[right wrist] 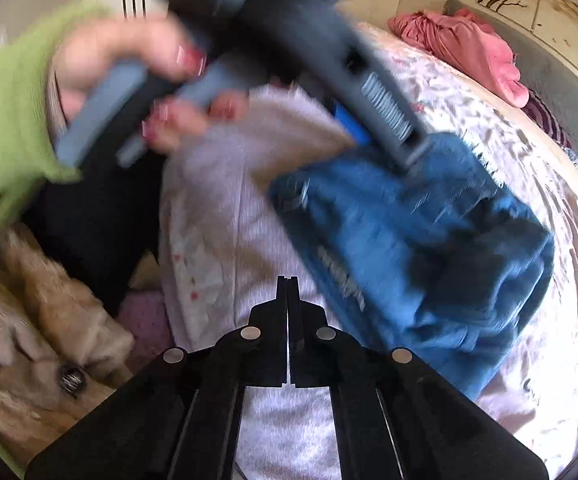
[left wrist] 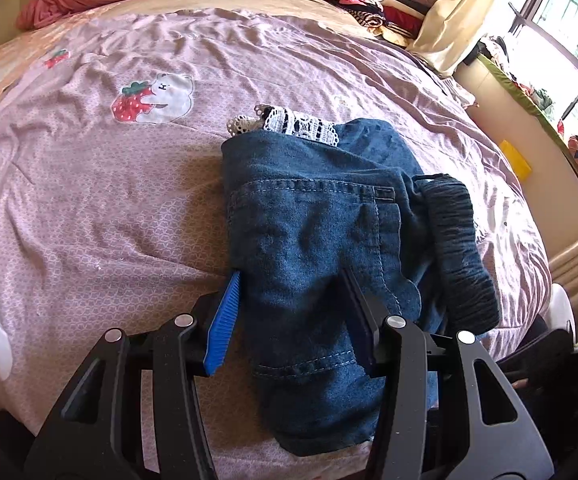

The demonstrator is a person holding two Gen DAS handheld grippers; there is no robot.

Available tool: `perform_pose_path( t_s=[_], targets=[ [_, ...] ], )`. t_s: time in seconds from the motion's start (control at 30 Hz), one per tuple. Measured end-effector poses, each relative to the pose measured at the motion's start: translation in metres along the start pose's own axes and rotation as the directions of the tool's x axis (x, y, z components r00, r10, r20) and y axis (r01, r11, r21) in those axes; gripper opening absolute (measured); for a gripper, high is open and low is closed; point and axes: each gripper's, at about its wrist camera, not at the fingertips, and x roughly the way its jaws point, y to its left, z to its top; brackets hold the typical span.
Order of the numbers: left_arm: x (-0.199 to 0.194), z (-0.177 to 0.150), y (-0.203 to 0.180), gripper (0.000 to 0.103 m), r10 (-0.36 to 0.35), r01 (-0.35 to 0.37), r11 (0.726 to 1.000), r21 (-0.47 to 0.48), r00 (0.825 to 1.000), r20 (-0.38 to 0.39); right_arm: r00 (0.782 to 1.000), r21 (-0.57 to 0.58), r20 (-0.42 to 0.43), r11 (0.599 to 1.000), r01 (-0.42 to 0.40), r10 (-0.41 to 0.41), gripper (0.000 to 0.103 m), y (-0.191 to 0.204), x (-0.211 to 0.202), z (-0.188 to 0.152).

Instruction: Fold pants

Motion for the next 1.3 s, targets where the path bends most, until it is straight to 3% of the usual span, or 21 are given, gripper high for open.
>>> perform_pose_path(
  t_s=[0.03, 0.13, 0.2, 0.3, 0.4, 0.43, 0.47, 0.57, 0.77, 0.87, 0.97, 1.0, 1.13, 1.23, 1.3],
  targets=[
    [0.000, 0.000, -0.001, 0.041, 0.004, -0.004, 1.000, 0.003, 1.000, 0.002, 1.000, 0.025, 0.003, 1.000, -0.007, 0.006, 0.000, 0.000, -0.002, -0.001],
    [-0.001, -0.001, 0.000, 0.041, 0.004, -0.005, 1.000, 0.004, 1.000, 0.005, 0.992, 0.102, 0.118, 0.993, -0.050, 0.038, 0.001, -0.005, -0.026, 0.006],
    [-0.001, -0.001, 0.000, 0.041, 0.004, -0.004, 1.000, 0.002, 1.000, 0.007, 0.985, 0.133, 0.171, 0.991, -0.014, -0.009, 0.020, -0.012, -0.037, 0.014],
    [-0.002, -0.002, 0.000, 0.041, 0.008, -0.008, 1.000, 0.001, 1.000, 0.010, 0.982, 0.130, 0.180, 0.991, 0.038, -0.061, 0.031, -0.019, -0.033, 0.023],
    [-0.003, -0.002, 0.000, 0.041, 0.014, -0.014, 1.000, 0.004, 1.000, 0.010, 0.989, 0.086, 0.126, 0.994, 0.060, -0.071, 0.031, -0.015, -0.015, 0.025],
    [-0.002, -0.002, 0.000, 0.041, 0.014, -0.014, 1.000, 0.002, 1.000, 0.010, 0.992, 0.084, 0.112, 0.995, 0.054, -0.063, 0.027, -0.014, -0.010, 0.024],
    [-0.002, -0.002, 0.000, 0.041, 0.015, -0.015, 1.000, 0.003, 1.000, 0.009, 0.993, 0.097, 0.094, 0.994, 0.056, -0.065, 0.013, -0.014, -0.007, 0.024],
    [-0.001, -0.002, 0.001, 0.041, 0.015, -0.015, 1.000, 0.002, 1.000, 0.012, 0.994, 0.135, 0.104, 0.991, -0.001, -0.013, 0.007, -0.017, -0.005, 0.019],
    [0.002, -0.001, 0.002, 0.041, 0.021, -0.021, 1.000, 0.000, 1.000, 0.017, 0.999, 0.176, 0.033, 0.984, -0.021, 0.015, 0.006, -0.017, 0.006, 0.004],
    [0.000, -0.001, 0.002, 0.041, 0.027, -0.027, 1.000, 0.009, 0.999, 0.022, 0.994, 0.239, 0.082, 0.967, -0.086, 0.068, 0.010, -0.019, -0.011, 0.000],
    [-0.008, -0.002, 0.002, 0.042, 0.031, -0.031, 1.000, 0.004, 0.999, 0.038, 0.981, 0.307, 0.185, 0.946, -0.109, 0.054, 0.043, -0.029, -0.045, -0.003],
    [-0.011, -0.002, 0.003, 0.046, 0.030, -0.030, 1.000, -0.001, 0.998, 0.048, 0.974, 0.340, 0.223, 0.934, -0.110, 0.033, 0.047, -0.037, -0.059, -0.004],
    [-0.023, -0.001, 0.009, 0.050, 0.034, -0.032, 0.999, -0.027, 0.996, 0.082, 0.959, 0.474, 0.270, 0.879, -0.052, -0.089, 0.052, -0.069, -0.091, -0.012],
    [-0.022, -0.001, 0.014, 0.053, 0.037, -0.033, 0.998, -0.045, 0.996, 0.080, 0.960, 0.608, 0.214, 0.794, 0.016, -0.183, 0.053, -0.104, -0.097, -0.028],
    [-0.018, -0.002, 0.016, 0.055, 0.028, -0.024, 0.998, -0.057, 0.997, 0.074, 0.965, 0.670, 0.174, 0.742, 0.029, -0.195, 0.053, -0.130, -0.093, -0.042]
  ],
)
